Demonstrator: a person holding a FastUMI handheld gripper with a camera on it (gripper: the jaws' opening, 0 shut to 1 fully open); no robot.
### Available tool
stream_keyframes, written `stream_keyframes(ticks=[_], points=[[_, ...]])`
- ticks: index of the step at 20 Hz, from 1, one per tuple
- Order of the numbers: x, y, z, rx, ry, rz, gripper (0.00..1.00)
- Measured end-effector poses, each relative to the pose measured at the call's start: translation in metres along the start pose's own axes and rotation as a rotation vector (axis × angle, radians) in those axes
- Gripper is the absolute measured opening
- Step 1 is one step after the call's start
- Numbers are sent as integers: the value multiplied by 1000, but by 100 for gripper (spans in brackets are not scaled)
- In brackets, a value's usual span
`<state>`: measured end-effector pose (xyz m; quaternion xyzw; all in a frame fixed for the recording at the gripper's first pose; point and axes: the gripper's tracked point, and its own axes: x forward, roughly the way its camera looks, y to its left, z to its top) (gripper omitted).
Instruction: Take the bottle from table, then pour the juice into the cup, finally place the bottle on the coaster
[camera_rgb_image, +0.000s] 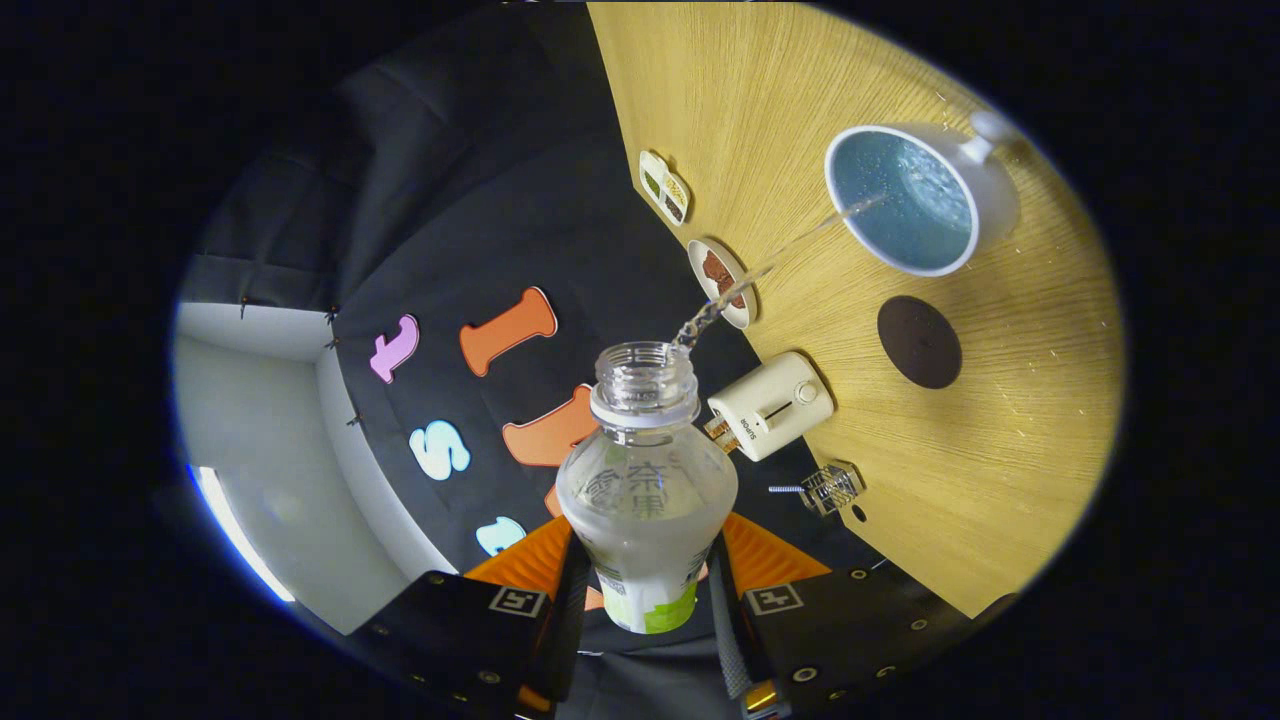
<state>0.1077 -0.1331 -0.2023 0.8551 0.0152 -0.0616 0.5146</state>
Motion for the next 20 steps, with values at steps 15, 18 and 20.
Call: stream_keyframes(ticks=[15, 18, 20], points=[[-1, 18, -3, 90, 1, 54, 58], [-1, 19, -4, 87, 0, 55, 58], [-2, 20, -4, 90, 0, 55, 58]])
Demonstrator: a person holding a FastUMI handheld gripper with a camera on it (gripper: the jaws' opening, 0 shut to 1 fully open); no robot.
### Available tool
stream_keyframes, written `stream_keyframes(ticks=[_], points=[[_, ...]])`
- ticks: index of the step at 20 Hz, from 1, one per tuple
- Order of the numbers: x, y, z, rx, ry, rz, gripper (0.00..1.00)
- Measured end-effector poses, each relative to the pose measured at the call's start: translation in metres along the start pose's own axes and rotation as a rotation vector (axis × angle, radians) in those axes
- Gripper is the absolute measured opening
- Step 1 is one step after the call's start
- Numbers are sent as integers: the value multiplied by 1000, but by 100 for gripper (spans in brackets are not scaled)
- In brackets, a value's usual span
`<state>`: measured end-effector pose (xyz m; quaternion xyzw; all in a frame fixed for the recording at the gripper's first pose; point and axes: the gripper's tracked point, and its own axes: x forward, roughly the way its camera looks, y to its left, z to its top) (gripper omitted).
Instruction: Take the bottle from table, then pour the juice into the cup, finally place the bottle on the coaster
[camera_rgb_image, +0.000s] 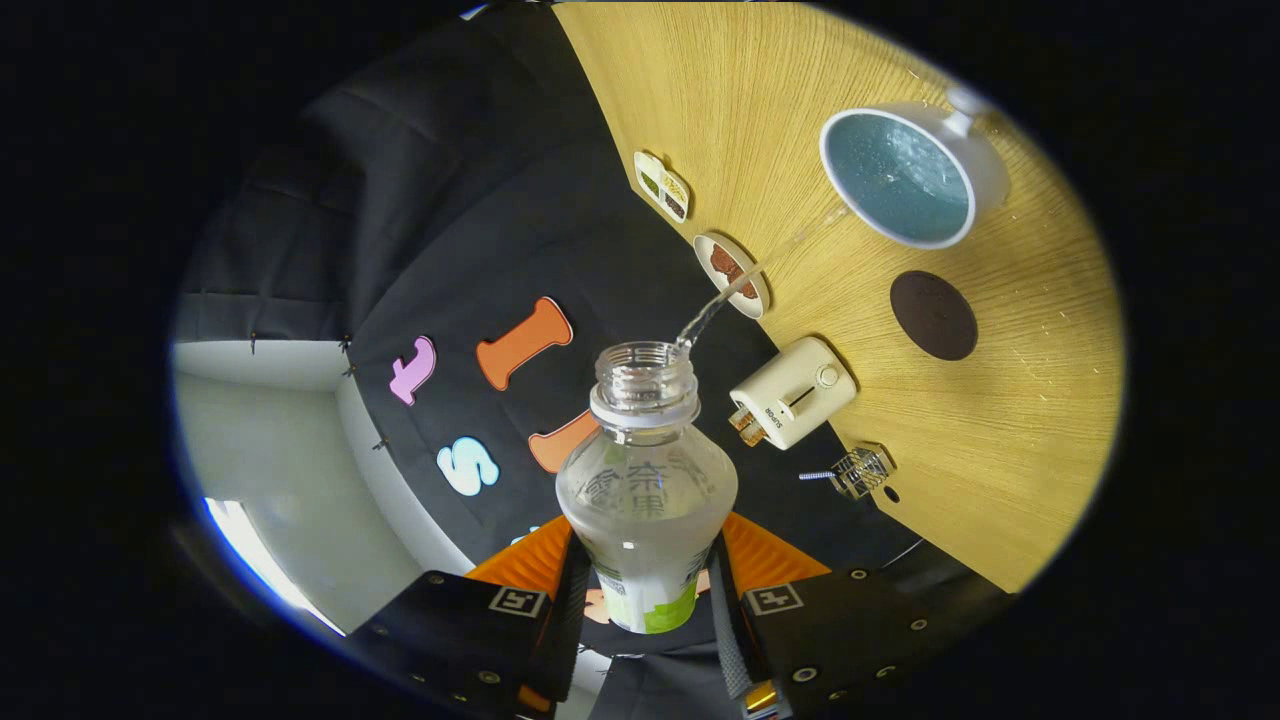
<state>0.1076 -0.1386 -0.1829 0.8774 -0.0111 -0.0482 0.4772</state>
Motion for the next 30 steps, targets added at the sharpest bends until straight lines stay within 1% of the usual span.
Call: stream_keyframes(ticks=[7, 11, 13, 15, 19, 23, 27, 30], points=[[0, -3, 1, 0, 7, -7, 58], [0, -12, 3, -36, 3, -34, 58], [1, -20, 3, -88, 8, -59, 57], [2, -30, 1, -178, 23, -88, 57], [1, -35, 7, -338, 3, -143, 57], [1, -42, 2, -621, 13, -215, 57], [5, -35, -1, -822, 16, -246, 58], [8, -36, 11, -1009, -19, -301, 58]])
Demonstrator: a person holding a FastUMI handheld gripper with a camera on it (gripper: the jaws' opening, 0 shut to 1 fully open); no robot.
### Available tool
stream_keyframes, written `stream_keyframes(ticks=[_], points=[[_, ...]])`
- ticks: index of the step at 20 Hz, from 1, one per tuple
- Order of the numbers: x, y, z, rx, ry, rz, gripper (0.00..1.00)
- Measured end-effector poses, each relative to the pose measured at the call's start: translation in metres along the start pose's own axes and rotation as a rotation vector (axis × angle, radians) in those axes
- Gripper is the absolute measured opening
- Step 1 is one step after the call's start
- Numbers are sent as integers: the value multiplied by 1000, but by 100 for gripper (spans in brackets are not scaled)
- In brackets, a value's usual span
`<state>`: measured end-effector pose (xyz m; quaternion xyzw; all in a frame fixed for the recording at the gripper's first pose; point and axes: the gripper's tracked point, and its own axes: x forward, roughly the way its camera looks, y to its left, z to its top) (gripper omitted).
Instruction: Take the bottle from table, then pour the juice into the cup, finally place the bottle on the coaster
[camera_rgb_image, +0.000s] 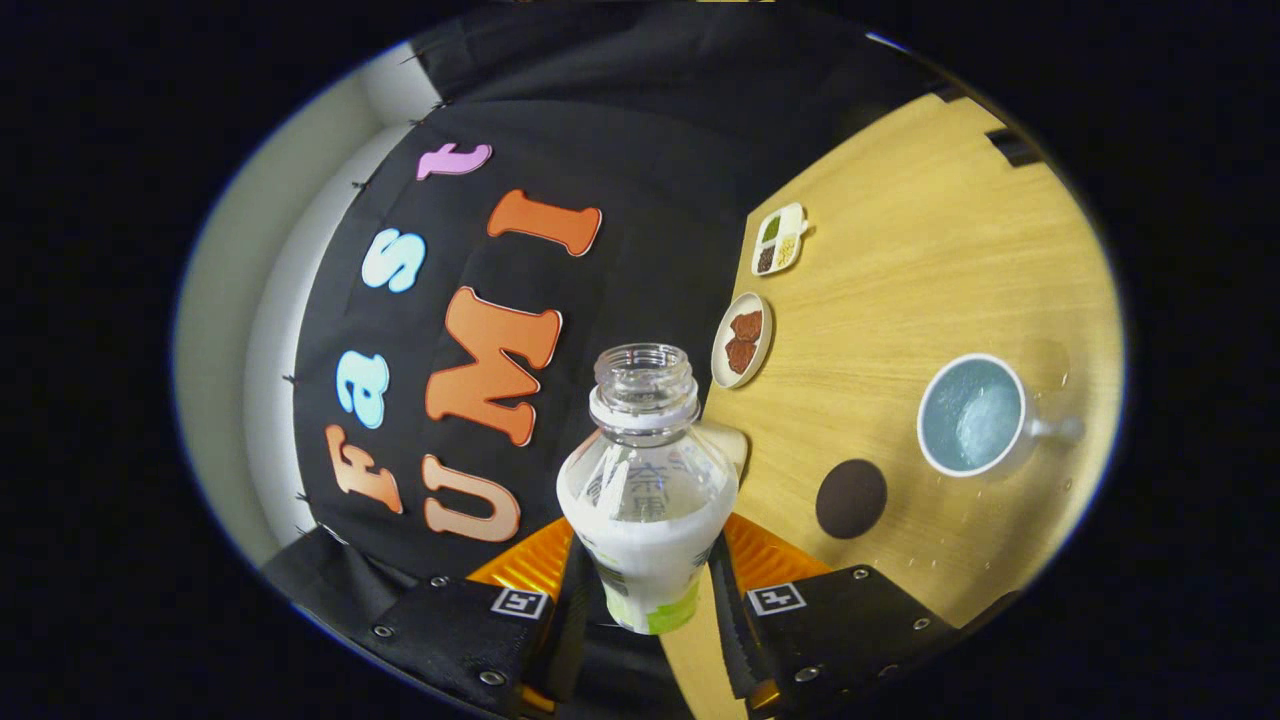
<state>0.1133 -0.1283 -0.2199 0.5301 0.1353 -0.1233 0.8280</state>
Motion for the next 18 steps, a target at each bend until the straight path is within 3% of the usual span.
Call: stream_keyframes(ticks=[4, 11, 18], points=[[9, 4, 4, -184, -18, -37, 58], [39, -6, 4, -700, -76, -193, 58], [80, -36, -15, -980, -89, -324, 58]])
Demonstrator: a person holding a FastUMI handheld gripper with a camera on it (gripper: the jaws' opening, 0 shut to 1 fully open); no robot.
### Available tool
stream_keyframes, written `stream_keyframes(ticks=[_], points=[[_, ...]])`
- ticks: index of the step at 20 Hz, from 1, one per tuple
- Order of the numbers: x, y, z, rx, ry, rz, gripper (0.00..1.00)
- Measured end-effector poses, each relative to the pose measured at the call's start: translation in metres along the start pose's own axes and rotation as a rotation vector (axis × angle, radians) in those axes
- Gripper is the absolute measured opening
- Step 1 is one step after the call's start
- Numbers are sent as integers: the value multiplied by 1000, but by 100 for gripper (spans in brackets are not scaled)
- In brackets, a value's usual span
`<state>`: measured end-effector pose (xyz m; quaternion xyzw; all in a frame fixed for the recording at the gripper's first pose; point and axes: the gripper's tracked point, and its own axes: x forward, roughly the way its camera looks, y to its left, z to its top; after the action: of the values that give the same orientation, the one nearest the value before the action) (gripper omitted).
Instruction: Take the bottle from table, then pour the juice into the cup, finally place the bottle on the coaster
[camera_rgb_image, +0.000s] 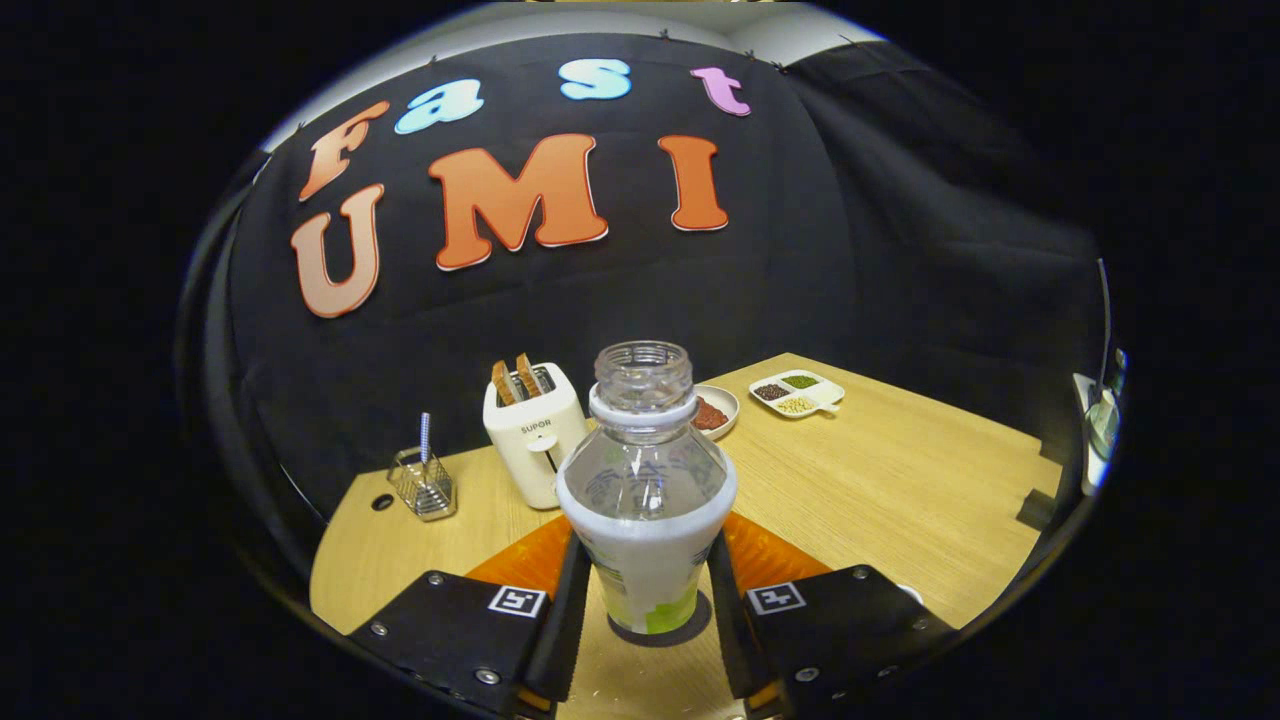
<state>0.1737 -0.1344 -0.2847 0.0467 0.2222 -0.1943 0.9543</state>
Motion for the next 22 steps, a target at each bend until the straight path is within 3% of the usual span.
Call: stream_keyframes(ticks=[10, 18, 21, 22], points=[[26, 7, -40, -55, 45, -19, 62], [22, 12, -46, -77, 55, -4, 68], [11, 11, -36, -83, 36, -2, 89], [5, 10, -28, -88, 16, -2, 92]])
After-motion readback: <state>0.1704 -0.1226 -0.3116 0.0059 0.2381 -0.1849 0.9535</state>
